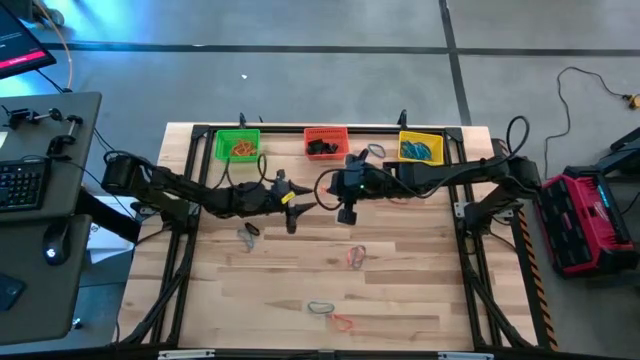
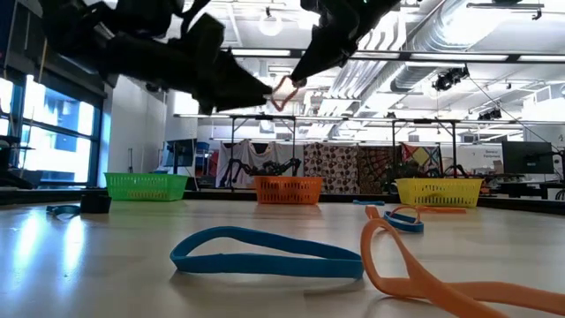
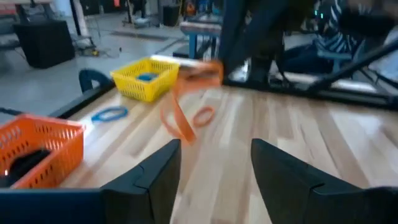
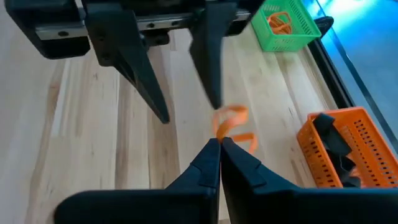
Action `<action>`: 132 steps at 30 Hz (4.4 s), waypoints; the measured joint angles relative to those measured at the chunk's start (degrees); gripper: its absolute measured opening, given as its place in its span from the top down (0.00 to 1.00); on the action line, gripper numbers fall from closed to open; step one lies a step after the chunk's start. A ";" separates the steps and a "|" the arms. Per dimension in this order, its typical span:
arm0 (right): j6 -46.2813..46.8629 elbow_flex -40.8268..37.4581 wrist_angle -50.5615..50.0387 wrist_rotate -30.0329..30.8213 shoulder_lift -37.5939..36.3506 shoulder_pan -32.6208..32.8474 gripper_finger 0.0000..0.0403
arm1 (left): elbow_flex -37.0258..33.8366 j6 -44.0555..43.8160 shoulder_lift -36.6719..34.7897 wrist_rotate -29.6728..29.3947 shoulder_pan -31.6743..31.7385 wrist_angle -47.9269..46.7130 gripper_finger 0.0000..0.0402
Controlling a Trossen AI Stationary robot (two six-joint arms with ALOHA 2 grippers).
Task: Sort rubber bands into baskets
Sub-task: Put the orange rubber band into the green bin, then put the blue rubber band into the yellow bin
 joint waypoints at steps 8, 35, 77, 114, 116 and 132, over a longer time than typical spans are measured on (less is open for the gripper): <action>-1.07 0.00 0.57 -0.02 0.00 1.22 1.00 | 2.58 -2.38 0.00 -0.81 2.21 0.16 0.49; -1.03 0.00 1.29 1.33 0.00 2.01 0.98 | 2.68 3.48 0.00 6.11 3.22 0.69 1.00; -0.76 0.00 -4.72 11.13 -0.02 0.72 0.50 | 11.78 0.48 -15.25 -8.40 46.09 -67.93 1.00; 0.00 0.00 -4.89 10.15 -0.02 -5.41 0.50 | 5.98 4.75 -15.49 -7.27 44.56 -54.10 0.60; -1.33 0.00 -4.89 8.86 -0.02 -6.80 0.50 | 3.86 4.53 -17.68 -5.86 43.15 -50.75 0.60; -5.76 -7.54 -1.62 0.36 -0.11 -24.89 0.50 | -9.24 -1.21 -31.48 12.93 32.53 -28.76 0.60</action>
